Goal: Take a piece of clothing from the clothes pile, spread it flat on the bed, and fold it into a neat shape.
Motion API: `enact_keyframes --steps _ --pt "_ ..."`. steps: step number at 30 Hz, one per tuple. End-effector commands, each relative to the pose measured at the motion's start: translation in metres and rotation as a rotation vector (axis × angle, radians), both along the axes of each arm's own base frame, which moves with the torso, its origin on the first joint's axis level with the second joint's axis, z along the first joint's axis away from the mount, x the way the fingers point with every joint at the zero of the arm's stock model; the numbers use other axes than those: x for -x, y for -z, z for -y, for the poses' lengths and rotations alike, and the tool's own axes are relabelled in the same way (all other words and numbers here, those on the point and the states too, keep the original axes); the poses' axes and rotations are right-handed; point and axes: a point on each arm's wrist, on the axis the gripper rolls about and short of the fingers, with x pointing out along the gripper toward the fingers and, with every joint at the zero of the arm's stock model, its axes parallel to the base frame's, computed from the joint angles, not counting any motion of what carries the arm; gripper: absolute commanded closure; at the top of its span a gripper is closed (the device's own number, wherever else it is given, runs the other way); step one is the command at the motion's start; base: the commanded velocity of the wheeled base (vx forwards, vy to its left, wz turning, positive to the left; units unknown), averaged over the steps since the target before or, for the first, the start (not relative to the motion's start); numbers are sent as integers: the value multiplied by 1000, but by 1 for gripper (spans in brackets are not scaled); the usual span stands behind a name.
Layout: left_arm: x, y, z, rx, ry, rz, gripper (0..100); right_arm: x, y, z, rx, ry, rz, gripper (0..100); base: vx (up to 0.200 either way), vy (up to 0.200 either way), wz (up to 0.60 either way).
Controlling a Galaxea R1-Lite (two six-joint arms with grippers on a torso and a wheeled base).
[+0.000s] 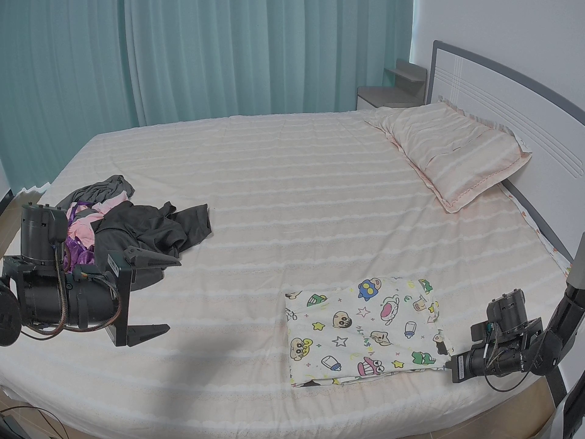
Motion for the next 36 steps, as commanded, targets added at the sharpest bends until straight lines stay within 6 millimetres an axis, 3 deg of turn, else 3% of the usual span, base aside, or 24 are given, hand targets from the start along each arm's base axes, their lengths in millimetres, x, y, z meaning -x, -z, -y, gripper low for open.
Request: enact_keyframes --steps 1,2,3,9,16,17,19,21,23,24,30,36 --pt "0 1 0 0 0 -3 0 0 2 2 1 8 -10 100 0 0 0" --pt "0 1 0 0 0 -3 0 -1 2 2 0 11 -9 100 0 0 0" --pt "0 1 0 0 0 -3 0 -2 2 3 0 16 -7 0 0 0 0" --pt "-2 2 0 -2 0 -10 0 -7 -2 9 -23 39 51 0 0 0 0" --pt "5 -1 7 -3 34 6 0 -23 -29 23 -104 101 266 0 0 0 0" --pt "8 -3 7 1 41 15 0 -42 -37 27 -147 118 323 0 0 0 0" --pt "8 -1 7 1 40 8 0 -61 -41 26 -199 150 353 0 0 0 0" --pt "8 1 7 -2 41 3 0 -71 -41 26 -228 170 356 0 0 0 0" --pt "7 3 8 -3 43 -4 0 -108 -38 15 -373 244 361 0 0 0 0" --pt "7 3 8 -2 42 -3 0 -113 -34 12 -395 248 349 0 0 0 0" --pt "13 -1 11 14 79 12 0 -124 -12 6 -521 285 273 0 0 0 0" --pt "13 2 12 13 84 4 0 -135 -22 7 -571 253 363 0 0 0 0"
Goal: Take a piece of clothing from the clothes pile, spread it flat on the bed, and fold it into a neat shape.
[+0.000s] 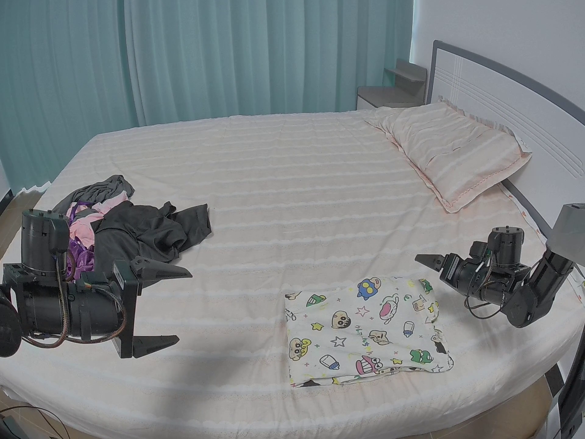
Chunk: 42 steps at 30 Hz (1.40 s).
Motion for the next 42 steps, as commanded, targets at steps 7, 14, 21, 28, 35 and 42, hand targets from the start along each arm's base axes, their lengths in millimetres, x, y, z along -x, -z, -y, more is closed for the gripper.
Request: enact_keyframes --steps 7,14,21,28,35,42 --pt "3 2 0 -1 7 -7 0 3 0 -17 -12 -56 14 0 0 0 0" --pt "3 3 1 -2 9 -10 0 8 14 -33 -7 -109 -24 0 0 0 0" --pt "2 3 1 -4 7 -12 0 -7 35 -26 -4 -88 -34 0 0 0 0" --pt "2 4 1 -5 8 -14 0 -16 51 -19 -5 -81 -60 0 0 0 0" --pt "2 4 1 -6 8 -16 0 -21 55 -19 -6 -84 -58 0 0 0 0" --pt "2 4 1 -6 8 -16 0 -24 58 -26 -9 -109 -57 100 0 0 0"
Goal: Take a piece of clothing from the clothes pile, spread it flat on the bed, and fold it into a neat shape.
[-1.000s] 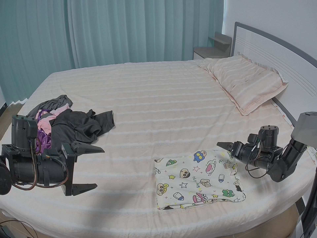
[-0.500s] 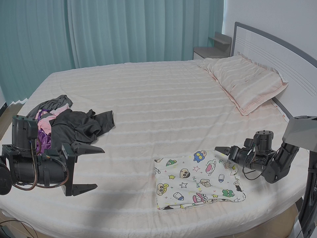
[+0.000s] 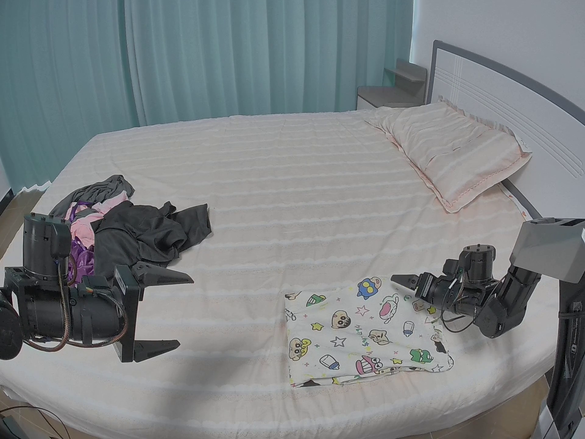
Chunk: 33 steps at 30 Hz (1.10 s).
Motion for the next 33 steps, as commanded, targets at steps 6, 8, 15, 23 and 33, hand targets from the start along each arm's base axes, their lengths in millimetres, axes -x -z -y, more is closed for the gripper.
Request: enact_keyframes --steps 6,8,15,23,33 --pt "0 0 0 0 0 -1 0 0 8 2 -8 -11 -24 100 0 0 0" --pt "0 0 0 0 0 -1 0 -1 9 5 -14 -9 -25 100 0 0 0" --pt "-1 1 0 0 0 -2 0 -6 9 29 -29 51 -22 100 0 0 0" --pt "-1 2 0 -3 -2 -8 0 -6 1 43 -30 94 -5 100 0 0 0" --pt "-1 1 0 -3 -2 -7 0 -2 -9 32 -34 55 19 0 0 0 0"
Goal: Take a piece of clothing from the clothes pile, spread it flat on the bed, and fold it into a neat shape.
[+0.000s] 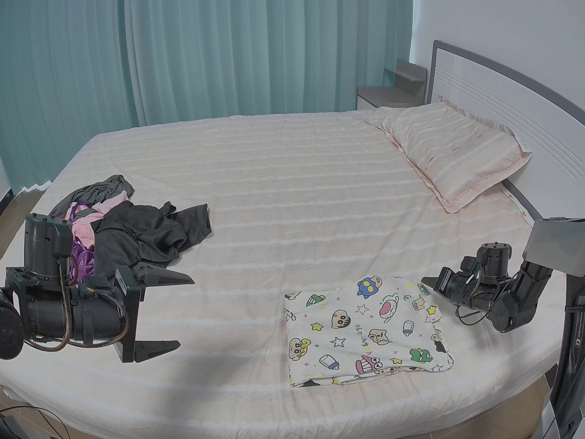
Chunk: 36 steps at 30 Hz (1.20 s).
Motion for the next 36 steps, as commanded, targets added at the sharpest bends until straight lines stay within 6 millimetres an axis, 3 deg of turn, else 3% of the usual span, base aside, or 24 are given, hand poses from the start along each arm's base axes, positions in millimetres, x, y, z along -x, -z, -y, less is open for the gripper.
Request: enact_keyframes --steps 1,16,24,32,36 --pt "0 0 0 0 0 -1 0 2 -8 -8 -2 -26 23 0 0 0 0" --pt "-2 2 0 -1 1 -10 0 -2 11 -21 -16 -86 -14 0 0 0 0" --pt "-3 4 1 -4 2 -18 0 -5 6 -27 -15 -95 28 0 0 0 0" --pt "-3 3 1 -4 2 -15 0 -15 -12 -8 -1 -6 127 0 0 0 0" --pt "-3 3 1 -5 0 -15 0 -11 -11 -16 5 -17 118 0 0 0 0"
